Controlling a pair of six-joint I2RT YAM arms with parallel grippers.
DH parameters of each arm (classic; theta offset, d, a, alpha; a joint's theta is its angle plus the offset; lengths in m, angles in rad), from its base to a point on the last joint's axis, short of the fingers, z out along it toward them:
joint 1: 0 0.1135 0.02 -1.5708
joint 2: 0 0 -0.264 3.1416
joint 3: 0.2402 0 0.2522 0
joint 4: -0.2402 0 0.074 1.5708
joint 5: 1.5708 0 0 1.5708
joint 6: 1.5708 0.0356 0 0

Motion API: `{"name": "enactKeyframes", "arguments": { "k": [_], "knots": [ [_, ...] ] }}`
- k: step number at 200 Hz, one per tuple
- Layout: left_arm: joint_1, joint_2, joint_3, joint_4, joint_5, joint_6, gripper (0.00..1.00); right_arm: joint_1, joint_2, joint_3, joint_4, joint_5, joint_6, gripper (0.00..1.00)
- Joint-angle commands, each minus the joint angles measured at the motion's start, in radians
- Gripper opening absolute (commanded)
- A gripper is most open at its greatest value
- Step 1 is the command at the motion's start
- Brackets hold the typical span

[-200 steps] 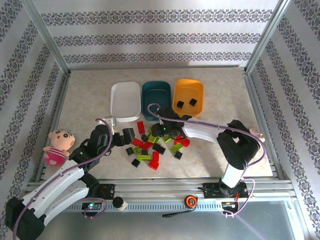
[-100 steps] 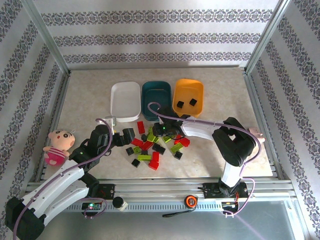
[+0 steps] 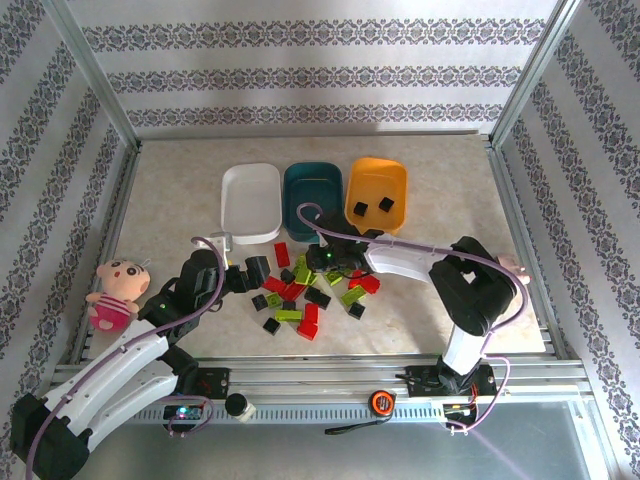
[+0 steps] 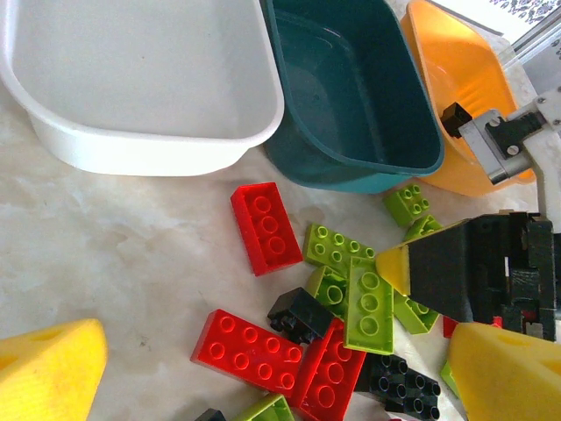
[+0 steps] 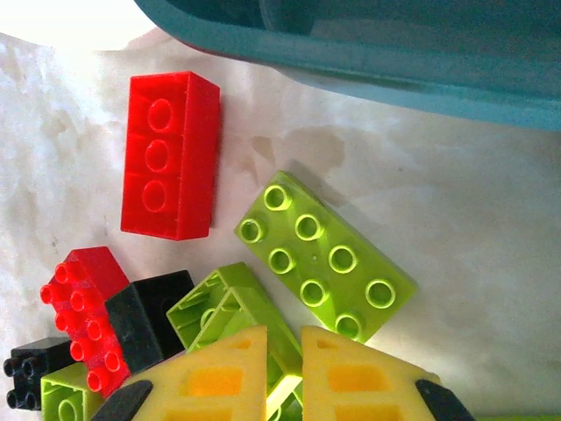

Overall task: Sort the legos into containers by color
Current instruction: Pick up the lego from the lego, then place the lego in the container.

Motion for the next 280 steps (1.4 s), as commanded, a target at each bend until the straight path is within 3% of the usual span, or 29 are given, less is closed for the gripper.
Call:
{"name": "enactKeyframes", "arguments": {
  "k": [1, 30, 78, 176, 190, 228, 280],
  "knots": [
    [-0.006, 0.001, 0.014, -0.023, -0.022, -0.009, 1.00, -0.011, -0.045, -0.008, -0.008, -0.009, -0.014, 0.13],
    [-0.007, 0.006, 0.016, -0.022, -0.020, -0.012, 1.00, -0.019, -0.072, 0.005, -0.024, -0.010, -0.022, 0.13],
    [-0.008, 0.006, 0.017, -0.026, -0.027, -0.015, 1.00, -0.123, -0.107, 0.106, -0.028, 0.010, -0.045, 0.13],
    [-0.006, 0.004, 0.034, -0.065, 0.013, -0.058, 0.99, -0.218, 0.256, 0.523, -0.108, 0.148, -0.130, 0.15],
    [-0.006, 0.006, 0.029, -0.065, 0.025, -0.056, 0.99, -0.222, 0.289, 0.558, -0.118, 0.153, -0.137, 0.19],
    [-0.006, 0.010, 0.016, -0.071, 0.053, -0.087, 1.00, -0.226, 0.298, 0.606, -0.130, 0.148, -0.148, 0.46],
    [-0.006, 0.112, 0.035, -0.176, 0.041, -0.073, 0.93, -0.215, 0.137, 0.420, -0.052, 0.109, -0.130, 0.51]
  ]
}}
